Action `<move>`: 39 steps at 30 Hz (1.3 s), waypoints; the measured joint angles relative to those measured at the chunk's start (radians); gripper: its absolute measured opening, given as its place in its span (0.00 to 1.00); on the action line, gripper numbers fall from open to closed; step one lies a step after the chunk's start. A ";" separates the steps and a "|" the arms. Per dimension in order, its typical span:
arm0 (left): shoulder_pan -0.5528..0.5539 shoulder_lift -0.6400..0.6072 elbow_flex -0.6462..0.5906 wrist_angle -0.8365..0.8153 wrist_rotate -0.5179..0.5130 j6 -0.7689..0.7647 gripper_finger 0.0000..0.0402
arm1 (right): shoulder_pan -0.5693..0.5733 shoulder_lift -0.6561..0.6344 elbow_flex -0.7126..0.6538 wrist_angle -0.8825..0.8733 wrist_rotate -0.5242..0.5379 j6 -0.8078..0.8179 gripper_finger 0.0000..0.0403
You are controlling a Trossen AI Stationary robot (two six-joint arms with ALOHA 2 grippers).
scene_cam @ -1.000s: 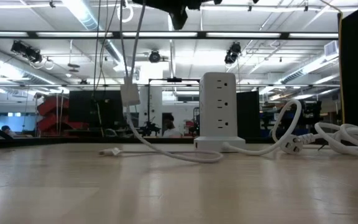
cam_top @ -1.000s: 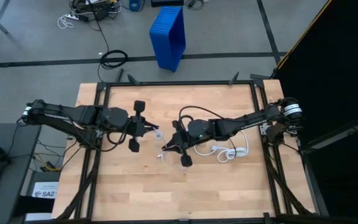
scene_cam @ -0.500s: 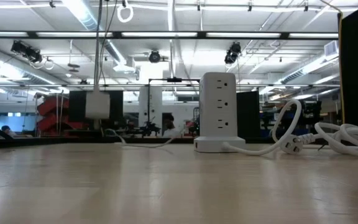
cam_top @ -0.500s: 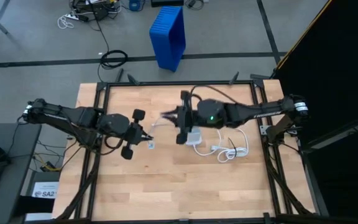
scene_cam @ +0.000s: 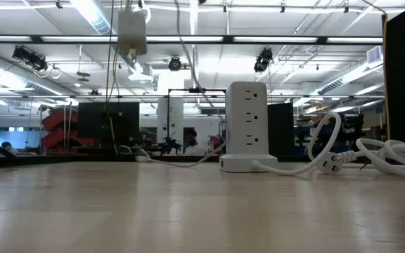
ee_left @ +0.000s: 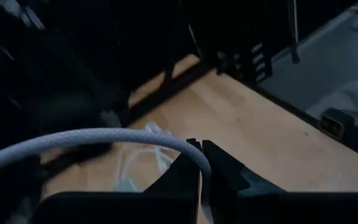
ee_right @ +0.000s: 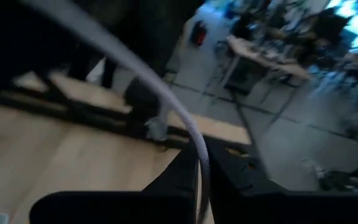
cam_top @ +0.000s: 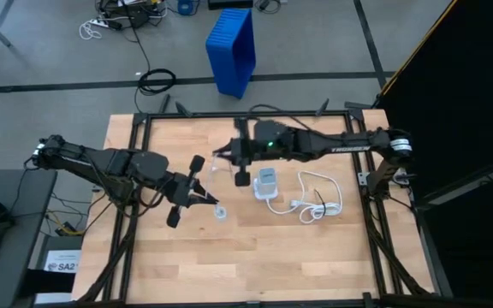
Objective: Plug in charger
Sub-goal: Insert the white charger adapter into the white outlet extension
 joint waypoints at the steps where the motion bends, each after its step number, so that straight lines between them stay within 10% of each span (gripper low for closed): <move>1: 0.000 0.000 0.000 0.014 0.005 0.000 0.00 | 0.001 0.013 0.000 -0.009 -0.015 0.001 0.00; 9: 0.001 -0.002 -0.001 0.047 0.004 0.001 0.00 | 0.000 0.044 -0.002 -0.138 -0.025 0.048 0.07; 24: 0.003 -0.028 -0.001 0.096 -0.002 0.011 0.00 | 0.083 -0.069 -0.002 -0.394 0.112 0.079 0.55; 39: 0.003 -0.028 -0.001 0.094 -0.035 0.024 0.00 | 0.234 -0.079 -0.046 -0.360 0.052 0.175 0.55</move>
